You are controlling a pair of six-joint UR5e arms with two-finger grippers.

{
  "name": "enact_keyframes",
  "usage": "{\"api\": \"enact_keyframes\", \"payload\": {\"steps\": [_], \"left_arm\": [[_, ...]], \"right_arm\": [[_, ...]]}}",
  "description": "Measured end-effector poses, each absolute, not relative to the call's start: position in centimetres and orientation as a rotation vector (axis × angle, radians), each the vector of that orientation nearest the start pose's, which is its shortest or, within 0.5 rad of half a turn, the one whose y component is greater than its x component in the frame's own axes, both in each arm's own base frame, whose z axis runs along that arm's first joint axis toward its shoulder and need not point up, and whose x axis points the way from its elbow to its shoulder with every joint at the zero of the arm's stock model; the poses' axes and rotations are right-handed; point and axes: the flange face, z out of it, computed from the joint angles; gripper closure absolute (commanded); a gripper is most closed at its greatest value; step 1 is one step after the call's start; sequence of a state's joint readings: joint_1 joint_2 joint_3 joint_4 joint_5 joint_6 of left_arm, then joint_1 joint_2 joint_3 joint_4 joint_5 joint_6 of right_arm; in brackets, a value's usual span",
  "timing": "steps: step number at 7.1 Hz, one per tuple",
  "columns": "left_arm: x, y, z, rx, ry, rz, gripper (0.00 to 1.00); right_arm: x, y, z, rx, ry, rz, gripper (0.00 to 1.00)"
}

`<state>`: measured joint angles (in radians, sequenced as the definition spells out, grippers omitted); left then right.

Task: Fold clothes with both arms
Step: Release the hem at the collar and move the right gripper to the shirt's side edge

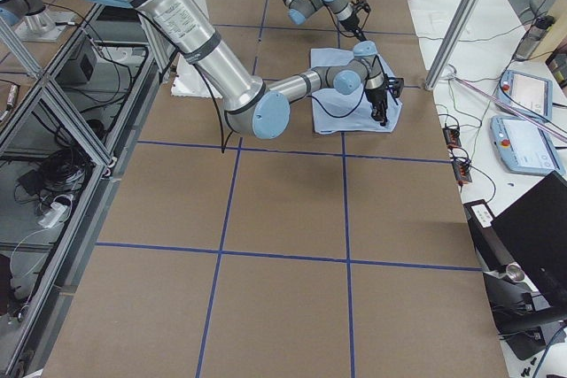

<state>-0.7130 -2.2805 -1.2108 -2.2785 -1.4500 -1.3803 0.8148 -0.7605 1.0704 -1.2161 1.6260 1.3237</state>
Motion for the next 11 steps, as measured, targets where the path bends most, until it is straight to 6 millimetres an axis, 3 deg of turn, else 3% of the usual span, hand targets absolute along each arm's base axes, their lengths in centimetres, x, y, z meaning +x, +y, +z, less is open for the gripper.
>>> {"api": "enact_keyframes", "payload": {"steps": [1,2,4,6,9,11], "left_arm": [[48.7,-62.2,30.6,0.567,0.944,-0.532,0.55],[47.9,-61.6,29.8,0.551,0.986,-0.515,0.55],[46.3,-59.9,29.4,0.531,1.031,-0.493,0.54],[46.0,-59.5,29.4,0.525,1.035,-0.491,0.54],[46.0,-59.4,29.5,0.523,1.034,-0.49,0.54],[46.0,-59.4,29.8,0.52,1.029,-0.49,0.54]], "right_arm": [[-46.6,-67.3,35.6,0.299,-0.624,0.524,0.59],[-45.6,-63.8,36.4,0.3,-0.666,0.519,0.57],[-44.0,-54.3,38.0,0.246,-0.758,0.571,0.48],[-43.5,-48.6,38.8,0.188,-0.802,0.618,0.43],[-45.1,-44.8,39.0,0.134,-0.82,0.663,0.43],[-45.1,-44.2,40.1,0.137,-0.802,0.67,0.43]]}}
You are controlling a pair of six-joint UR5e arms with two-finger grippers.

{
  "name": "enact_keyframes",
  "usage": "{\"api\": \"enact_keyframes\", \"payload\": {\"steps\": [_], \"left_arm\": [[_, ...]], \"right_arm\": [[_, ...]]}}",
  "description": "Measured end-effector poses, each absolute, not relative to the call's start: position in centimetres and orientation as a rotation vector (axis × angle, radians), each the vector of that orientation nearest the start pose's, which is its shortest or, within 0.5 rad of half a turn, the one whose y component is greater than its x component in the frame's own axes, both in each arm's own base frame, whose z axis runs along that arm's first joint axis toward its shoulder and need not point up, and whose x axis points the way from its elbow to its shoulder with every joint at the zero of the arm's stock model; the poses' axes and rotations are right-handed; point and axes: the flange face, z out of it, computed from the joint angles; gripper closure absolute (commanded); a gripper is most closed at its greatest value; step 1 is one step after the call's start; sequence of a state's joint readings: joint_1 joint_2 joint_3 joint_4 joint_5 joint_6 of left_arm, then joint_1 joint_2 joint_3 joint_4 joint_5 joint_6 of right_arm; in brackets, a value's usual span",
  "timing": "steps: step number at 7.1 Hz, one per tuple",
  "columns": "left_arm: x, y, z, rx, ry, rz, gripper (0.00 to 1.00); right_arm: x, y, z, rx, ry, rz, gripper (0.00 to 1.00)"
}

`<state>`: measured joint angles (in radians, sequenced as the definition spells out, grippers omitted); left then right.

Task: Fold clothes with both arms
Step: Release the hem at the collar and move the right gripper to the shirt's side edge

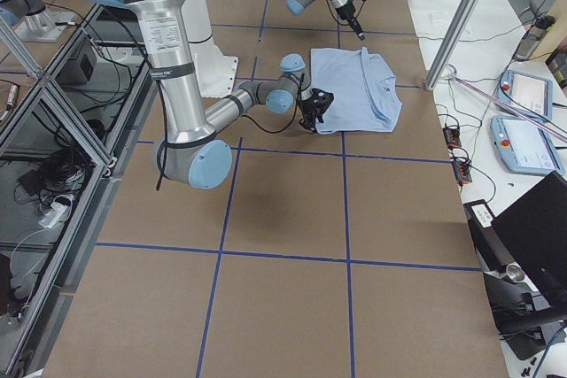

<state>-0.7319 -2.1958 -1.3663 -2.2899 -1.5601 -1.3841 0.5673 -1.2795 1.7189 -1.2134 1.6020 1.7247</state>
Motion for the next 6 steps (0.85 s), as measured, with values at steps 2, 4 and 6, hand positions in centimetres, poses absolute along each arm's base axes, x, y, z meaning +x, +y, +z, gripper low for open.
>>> {"api": "enact_keyframes", "payload": {"steps": [2,4,6], "left_arm": [[45.98,-59.35,29.89,0.519,1.029,-0.491,0.54],[45.97,-59.34,29.93,0.519,1.028,-0.491,0.54],[45.97,-59.34,29.96,0.518,1.027,-0.491,0.54]], "right_arm": [[-44.86,-43.87,41.0,0.136,-0.787,0.671,0.56],[-45.0,-43.66,41.33,0.127,-0.783,0.682,1.0],[-45.1,-43.58,41.21,0.116,-0.788,0.698,1.0]]}}
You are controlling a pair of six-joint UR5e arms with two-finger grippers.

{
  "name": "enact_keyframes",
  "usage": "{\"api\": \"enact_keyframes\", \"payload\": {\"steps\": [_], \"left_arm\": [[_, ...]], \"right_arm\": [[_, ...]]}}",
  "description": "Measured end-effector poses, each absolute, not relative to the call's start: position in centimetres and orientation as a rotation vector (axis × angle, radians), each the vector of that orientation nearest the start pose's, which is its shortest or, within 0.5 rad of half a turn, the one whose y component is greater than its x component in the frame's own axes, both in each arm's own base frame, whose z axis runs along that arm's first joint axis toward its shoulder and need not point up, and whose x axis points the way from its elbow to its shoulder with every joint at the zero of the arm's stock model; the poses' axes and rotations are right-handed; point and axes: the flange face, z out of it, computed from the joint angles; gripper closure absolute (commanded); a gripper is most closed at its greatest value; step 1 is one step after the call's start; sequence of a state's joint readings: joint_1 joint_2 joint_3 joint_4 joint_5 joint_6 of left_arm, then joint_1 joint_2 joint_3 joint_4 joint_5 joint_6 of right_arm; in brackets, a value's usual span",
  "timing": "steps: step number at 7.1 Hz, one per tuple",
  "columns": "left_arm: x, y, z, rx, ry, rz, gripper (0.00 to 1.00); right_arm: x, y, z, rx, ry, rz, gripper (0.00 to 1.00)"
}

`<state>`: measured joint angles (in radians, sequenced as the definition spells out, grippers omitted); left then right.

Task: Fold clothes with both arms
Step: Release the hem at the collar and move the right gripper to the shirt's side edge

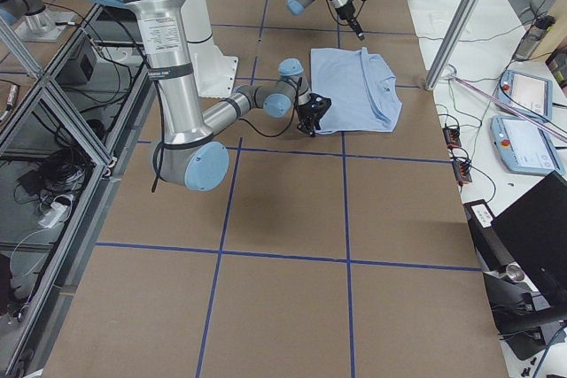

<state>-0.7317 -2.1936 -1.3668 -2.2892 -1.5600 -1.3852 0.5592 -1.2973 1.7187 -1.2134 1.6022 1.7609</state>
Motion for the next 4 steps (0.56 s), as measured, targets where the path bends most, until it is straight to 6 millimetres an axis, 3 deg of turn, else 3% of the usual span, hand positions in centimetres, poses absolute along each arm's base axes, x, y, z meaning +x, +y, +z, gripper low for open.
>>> {"api": "enact_keyframes", "payload": {"steps": [3,4], "left_arm": [[45.9,-59.4,30.1,0.518,1.026,-0.492,0.54],[45.9,-59.4,30.0,0.518,1.027,-0.492,0.54]], "right_arm": [[-44.6,-43.3,40.3,0.111,-0.809,0.694,1.0],[-43.6,-42.6,39.9,0.108,-0.824,0.691,1.0]]}}
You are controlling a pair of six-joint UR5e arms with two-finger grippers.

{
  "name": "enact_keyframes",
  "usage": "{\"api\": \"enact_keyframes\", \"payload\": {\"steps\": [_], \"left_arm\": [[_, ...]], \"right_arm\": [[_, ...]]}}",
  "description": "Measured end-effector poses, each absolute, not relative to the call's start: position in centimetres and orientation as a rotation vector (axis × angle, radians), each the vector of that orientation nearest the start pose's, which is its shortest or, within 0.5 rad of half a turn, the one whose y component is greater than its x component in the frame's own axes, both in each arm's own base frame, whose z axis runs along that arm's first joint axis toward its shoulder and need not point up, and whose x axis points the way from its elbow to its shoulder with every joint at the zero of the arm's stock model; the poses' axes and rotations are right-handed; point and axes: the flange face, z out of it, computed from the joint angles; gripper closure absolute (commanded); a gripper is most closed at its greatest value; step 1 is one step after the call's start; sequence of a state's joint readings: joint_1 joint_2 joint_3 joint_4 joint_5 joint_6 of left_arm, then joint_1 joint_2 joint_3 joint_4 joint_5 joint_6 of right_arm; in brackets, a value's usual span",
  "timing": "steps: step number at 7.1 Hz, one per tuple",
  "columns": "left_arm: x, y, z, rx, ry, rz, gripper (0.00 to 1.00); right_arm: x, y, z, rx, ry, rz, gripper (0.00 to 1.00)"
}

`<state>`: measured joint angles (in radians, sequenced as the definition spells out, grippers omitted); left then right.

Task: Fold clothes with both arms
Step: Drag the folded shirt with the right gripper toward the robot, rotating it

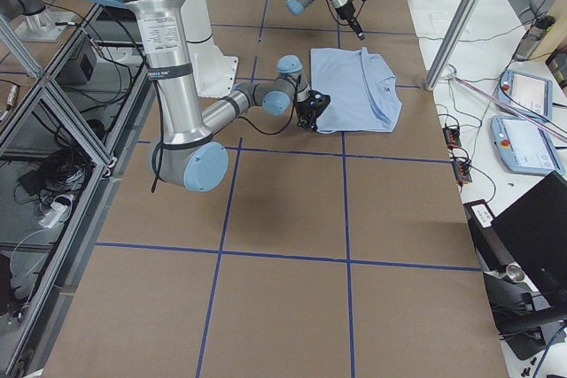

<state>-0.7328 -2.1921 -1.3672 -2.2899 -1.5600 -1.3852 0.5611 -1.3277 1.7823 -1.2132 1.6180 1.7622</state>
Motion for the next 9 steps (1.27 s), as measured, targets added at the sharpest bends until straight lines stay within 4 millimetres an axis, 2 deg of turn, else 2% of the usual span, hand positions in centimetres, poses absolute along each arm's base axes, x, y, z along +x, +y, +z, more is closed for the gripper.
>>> {"api": "enact_keyframes", "payload": {"steps": [1,2,3,4,5,6,7,8,9], "left_arm": [[45.9,-59.3,30.0,0.519,1.028,-0.492,0.54],[45.9,-59.3,29.9,0.518,1.031,-0.489,0.54],[45.9,-59.2,29.7,0.51,1.039,-0.482,0.54],[46.0,-59.0,29.4,0.496,1.051,-0.471,0.54],[46.1,-58.6,29.0,0.481,1.067,-0.455,0.54],[46.0,-58.1,28.4,0.465,1.089,-0.439,0.53],[45.7,-57.2,27.9,0.444,1.115,-0.424,0.53],[45.1,-55.9,27.9,0.405,1.146,-0.422,0.51],[45.2,-53.8,27.5,0.341,1.19,-0.437,0.49]], "right_arm": [[-41.8,-41.1,39.7,0.097,-0.839,0.682,1.0],[-40.0,-38.5,39.9,0.079,-0.844,0.662,1.0],[-38.3,-34.0,40.3,0.036,-0.84,0.627,1.0],[-36.8,-27.7,39.9,-0.051,-0.842,0.586,1.0],[-36.4,-21.7,37.9,-0.16,-0.859,0.538,1.0],[-37.0,-16.5,35.8,-0.259,-0.872,0.486,0.07],[-37.6,-12.8,34.7,-0.307,-0.874,0.441,0.0],[-37.9,-11.4,34.7,-0.304,-0.871,0.43,0.0],[-37.6,-12.1,34.8,-0.281,-0.874,0.457,0.0]]}}
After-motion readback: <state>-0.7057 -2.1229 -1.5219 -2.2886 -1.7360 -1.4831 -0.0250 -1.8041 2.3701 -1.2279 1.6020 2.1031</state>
